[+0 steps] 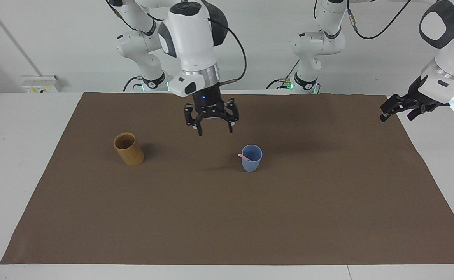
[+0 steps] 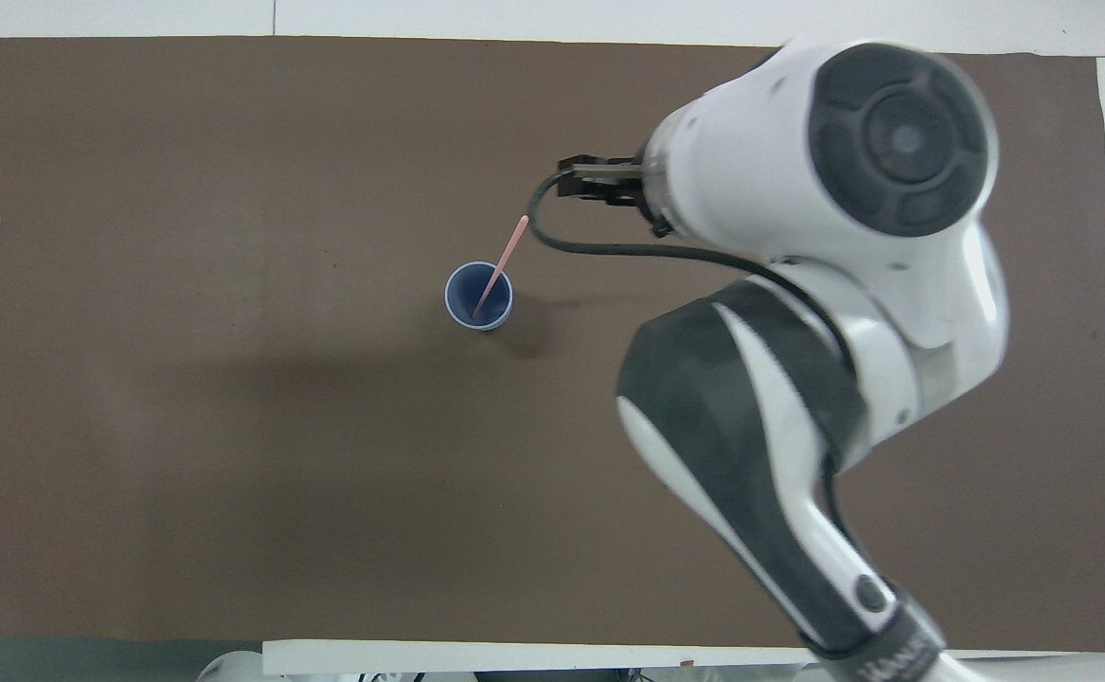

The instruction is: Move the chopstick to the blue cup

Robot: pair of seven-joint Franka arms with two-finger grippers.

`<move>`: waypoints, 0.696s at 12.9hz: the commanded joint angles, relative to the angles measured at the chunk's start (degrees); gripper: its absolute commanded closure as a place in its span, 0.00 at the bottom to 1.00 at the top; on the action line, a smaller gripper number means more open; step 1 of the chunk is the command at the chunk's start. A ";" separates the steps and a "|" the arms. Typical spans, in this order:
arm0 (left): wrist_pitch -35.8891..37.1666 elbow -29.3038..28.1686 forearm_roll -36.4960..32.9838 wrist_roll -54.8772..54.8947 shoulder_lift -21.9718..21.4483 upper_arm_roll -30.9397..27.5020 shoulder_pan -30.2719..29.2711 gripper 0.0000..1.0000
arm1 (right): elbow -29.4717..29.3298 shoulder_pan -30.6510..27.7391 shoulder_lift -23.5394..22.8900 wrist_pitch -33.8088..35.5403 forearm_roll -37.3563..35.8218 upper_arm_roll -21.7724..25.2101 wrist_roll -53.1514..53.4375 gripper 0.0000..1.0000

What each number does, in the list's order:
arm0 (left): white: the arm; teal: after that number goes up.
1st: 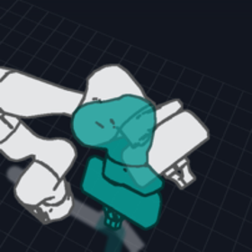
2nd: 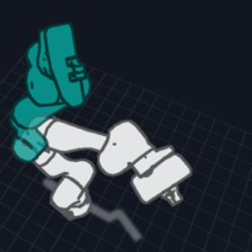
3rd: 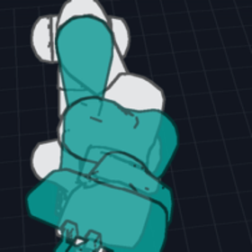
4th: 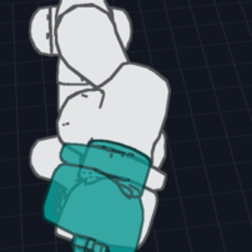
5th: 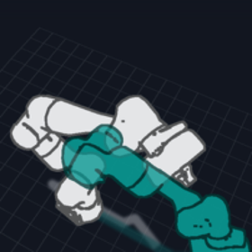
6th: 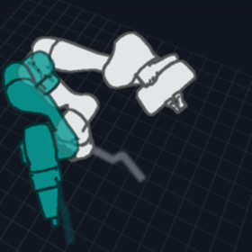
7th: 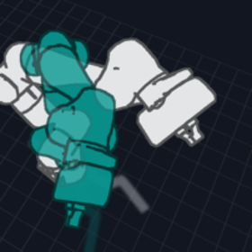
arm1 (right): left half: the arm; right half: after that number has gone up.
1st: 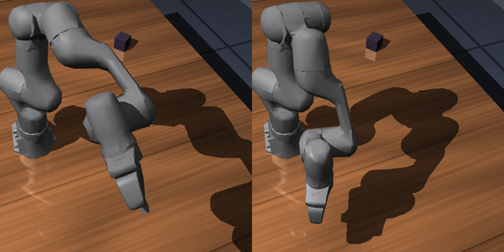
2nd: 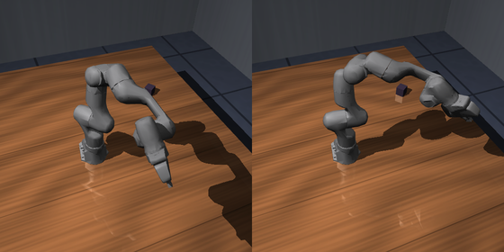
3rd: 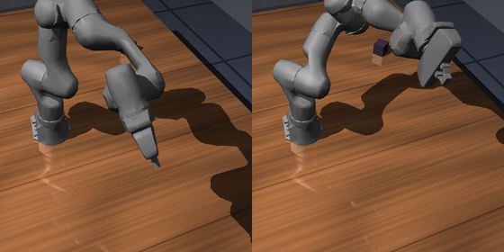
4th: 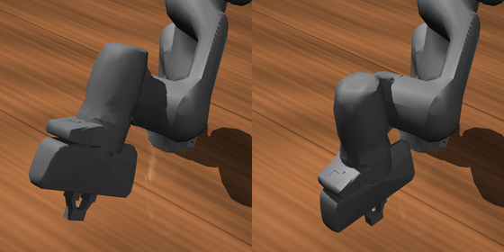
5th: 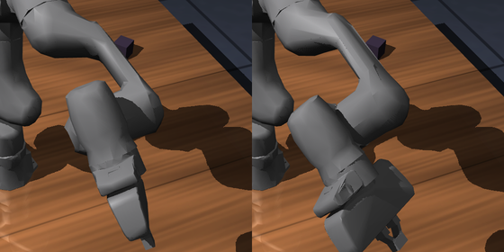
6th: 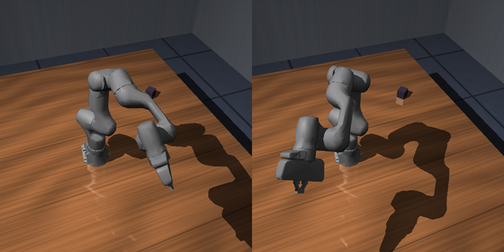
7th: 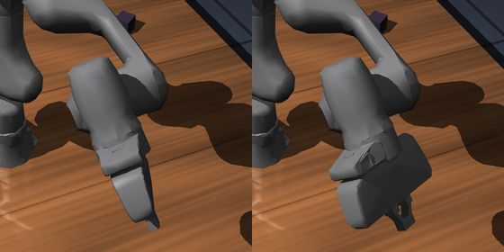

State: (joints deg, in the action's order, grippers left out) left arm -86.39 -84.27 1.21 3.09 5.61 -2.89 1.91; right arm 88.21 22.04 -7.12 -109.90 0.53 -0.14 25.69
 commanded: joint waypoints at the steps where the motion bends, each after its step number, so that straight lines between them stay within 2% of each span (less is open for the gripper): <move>1: 0.52 -1.42 0.73 0.17 -1.39 -0.10 -0.24 0.00 | 0.83 -10.39 6.65 11.22 0.60 -0.66 -8.96 0.00; 4: 0.52 -1.42 0.73 0.17 -1.39 -0.01 0.54 0.00 | -0.74 -20.42 10.71 24.42 0.17 -0.31 -17.67 0.00; 5: 0.78 -1.16 0.73 0.08 -1.56 0.51 0.64 0.00 | -5.02 -23.68 10.20 29.34 0.08 0.04 -20.74 0.00; 9: 2.19 -1.33 -2.08 -3.88 -2.35 0.52 4.50 0.00 | -2.25 -26.61 11.16 32.81 -1.85 0.05 -25.33 0.00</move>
State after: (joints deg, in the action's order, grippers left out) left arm -85.06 -84.27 0.86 0.71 4.70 -2.01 4.93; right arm 84.99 -3.65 4.05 -77.81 -0.01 0.70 2.03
